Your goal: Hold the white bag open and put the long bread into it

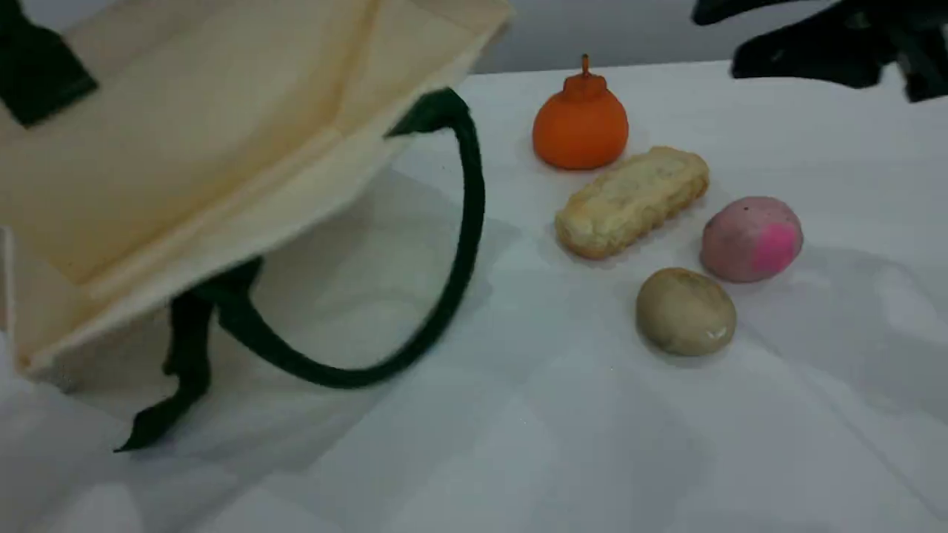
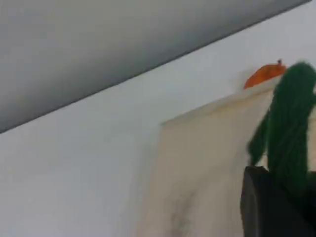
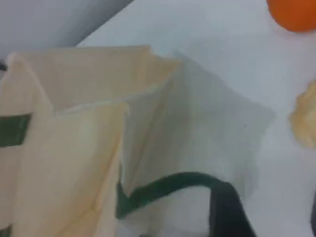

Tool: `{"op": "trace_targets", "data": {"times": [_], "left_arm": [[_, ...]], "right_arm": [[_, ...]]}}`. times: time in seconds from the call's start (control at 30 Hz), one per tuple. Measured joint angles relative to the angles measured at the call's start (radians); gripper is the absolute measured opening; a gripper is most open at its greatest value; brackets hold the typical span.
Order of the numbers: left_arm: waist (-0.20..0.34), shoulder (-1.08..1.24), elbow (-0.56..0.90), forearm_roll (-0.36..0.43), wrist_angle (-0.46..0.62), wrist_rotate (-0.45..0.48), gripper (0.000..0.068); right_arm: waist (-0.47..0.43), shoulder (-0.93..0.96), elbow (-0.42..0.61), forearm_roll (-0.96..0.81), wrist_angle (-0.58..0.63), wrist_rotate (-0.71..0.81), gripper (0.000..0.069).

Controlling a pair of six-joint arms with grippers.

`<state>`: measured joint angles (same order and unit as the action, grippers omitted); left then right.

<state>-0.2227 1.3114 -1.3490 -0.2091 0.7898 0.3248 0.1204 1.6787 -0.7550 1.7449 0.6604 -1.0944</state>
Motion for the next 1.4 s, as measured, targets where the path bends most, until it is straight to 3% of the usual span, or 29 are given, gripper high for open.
{"op": "trace_targets", "data": {"times": [0.2,0.47,0.73,0.93,1.4], "left_arm": [[0.000,0.001,0.000,-0.028,0.011,-0.001,0.0095],[0.000,0.002,0.000,-0.115,0.024,0.059,0.0095],[0.000,0.002,0.000,-0.112,0.025,0.059,0.0095],[0.000,0.002,0.000,-0.112,0.026,0.059,0.0095],[0.000,0.002,0.000,-0.115,0.028,0.060,0.0095]], "right_arm": [[0.053,0.139,-0.063,0.001,-0.117,0.045,0.0331],[0.061,0.304,-0.152,0.001,-0.124,0.077,0.0331],[0.119,0.382,-0.239,0.001,-0.184,0.120,0.0331],[0.119,0.414,-0.243,0.001,-0.268,0.163,0.0331],[0.119,0.545,-0.334,-0.001,-0.228,0.280,0.0331]]}}
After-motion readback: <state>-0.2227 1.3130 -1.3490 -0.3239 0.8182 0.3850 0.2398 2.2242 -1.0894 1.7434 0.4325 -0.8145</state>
